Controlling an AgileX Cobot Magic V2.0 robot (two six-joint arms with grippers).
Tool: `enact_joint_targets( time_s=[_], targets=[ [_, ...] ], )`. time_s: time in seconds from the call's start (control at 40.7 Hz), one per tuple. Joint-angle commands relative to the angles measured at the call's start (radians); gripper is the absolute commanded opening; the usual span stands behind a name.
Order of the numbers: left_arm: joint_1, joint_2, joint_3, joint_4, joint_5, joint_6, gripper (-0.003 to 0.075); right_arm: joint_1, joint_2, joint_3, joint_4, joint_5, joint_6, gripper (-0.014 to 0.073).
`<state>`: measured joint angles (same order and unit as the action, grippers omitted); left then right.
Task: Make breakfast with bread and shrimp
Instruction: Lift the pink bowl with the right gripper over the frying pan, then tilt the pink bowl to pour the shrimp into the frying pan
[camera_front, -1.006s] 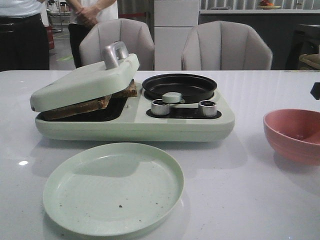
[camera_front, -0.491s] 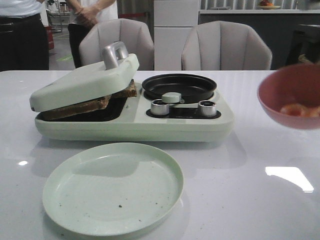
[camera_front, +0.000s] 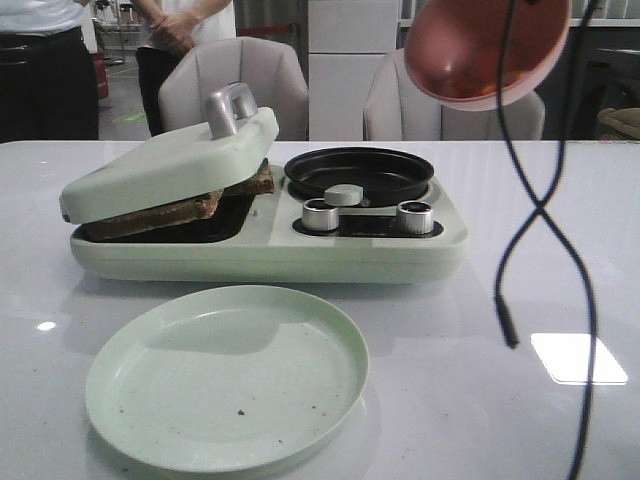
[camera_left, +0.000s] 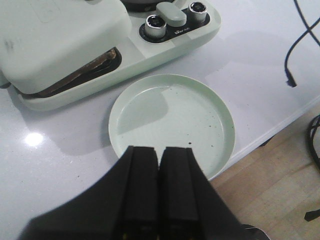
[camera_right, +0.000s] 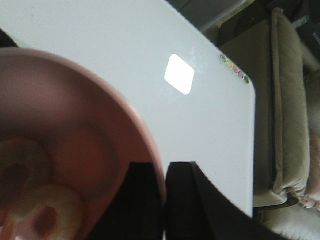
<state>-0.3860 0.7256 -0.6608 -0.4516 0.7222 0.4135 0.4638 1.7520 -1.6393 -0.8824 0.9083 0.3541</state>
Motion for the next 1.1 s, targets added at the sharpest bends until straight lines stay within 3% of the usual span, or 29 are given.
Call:
enact_joint_targets(
  time_s=[0.0, 0.295, 0.614, 0.785, 1.08],
  targets=[
    [-0.007, -0.005, -0.027, -0.025, -0.061, -0.011, 0.0101, 0.036, 0.021, -0.112, -0.179, 0.014, 0.038, 0.0045],
    [-0.007, -0.005, -0.027, -0.025, -0.061, -0.011, 0.0101, 0.129, 0.236, -0.344, -0.478, 0.134, 0.076, 0.0045],
    [-0.007, -0.005, -0.027, -0.025, -0.061, -0.011, 0.0101, 0.205, 0.369, -0.413, -0.84, 0.241, 0.08, 0.0045],
    [-0.007, -0.005, -0.027, -0.025, -0.061, -0.011, 0.0101, 0.222, 0.378, -0.413, -0.929, 0.294, 0.08, 0.0045],
    [-0.007, -0.005, -0.027, -0.025, -0.062, -0.011, 0.0101, 0.228, 0.421, -0.413, -0.896, 0.314, 0.083, 0.0045]
  ],
)
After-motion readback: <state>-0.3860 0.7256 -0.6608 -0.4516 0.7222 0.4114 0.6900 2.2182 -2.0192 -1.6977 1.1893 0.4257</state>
